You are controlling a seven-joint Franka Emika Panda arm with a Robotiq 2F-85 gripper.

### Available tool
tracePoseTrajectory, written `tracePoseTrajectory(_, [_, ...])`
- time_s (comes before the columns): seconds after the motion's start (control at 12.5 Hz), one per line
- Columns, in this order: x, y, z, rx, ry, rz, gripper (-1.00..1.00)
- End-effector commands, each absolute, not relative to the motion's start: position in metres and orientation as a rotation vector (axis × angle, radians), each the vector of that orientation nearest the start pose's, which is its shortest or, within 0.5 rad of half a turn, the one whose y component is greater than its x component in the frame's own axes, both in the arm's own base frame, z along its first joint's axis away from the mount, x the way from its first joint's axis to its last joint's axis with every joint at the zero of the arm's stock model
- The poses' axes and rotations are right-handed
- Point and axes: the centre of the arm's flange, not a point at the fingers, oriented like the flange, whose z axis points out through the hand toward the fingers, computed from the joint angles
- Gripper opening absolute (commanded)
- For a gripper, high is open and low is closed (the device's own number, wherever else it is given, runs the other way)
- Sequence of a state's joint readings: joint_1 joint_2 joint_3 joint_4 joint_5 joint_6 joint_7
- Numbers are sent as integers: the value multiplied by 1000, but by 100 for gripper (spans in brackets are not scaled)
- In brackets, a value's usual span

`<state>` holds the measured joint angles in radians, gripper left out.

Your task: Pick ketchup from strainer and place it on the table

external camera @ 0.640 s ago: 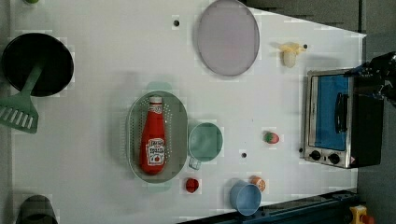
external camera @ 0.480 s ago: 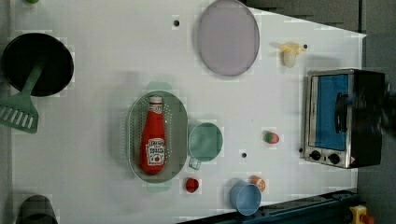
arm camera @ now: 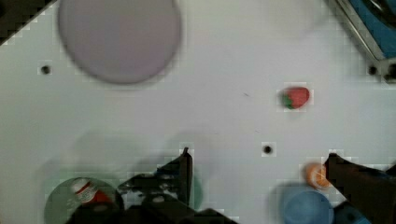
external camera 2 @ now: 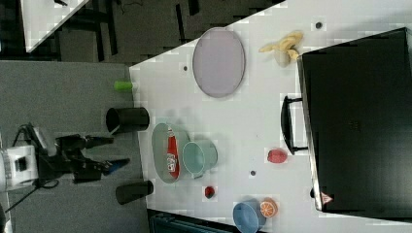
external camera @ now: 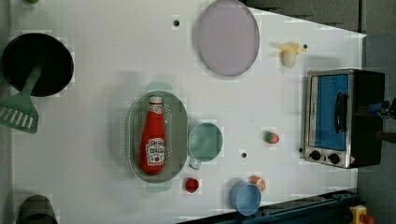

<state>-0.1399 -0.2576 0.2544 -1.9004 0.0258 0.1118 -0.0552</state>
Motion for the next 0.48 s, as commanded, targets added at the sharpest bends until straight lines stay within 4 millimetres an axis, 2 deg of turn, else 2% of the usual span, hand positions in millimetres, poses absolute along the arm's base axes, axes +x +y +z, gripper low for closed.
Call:
tracePoseTrajectory(0.08, [479, 163, 541, -3121, 748, 96, 100])
tracePoseTrajectory(0.48, [458, 281, 492, -3170, 372, 110, 100])
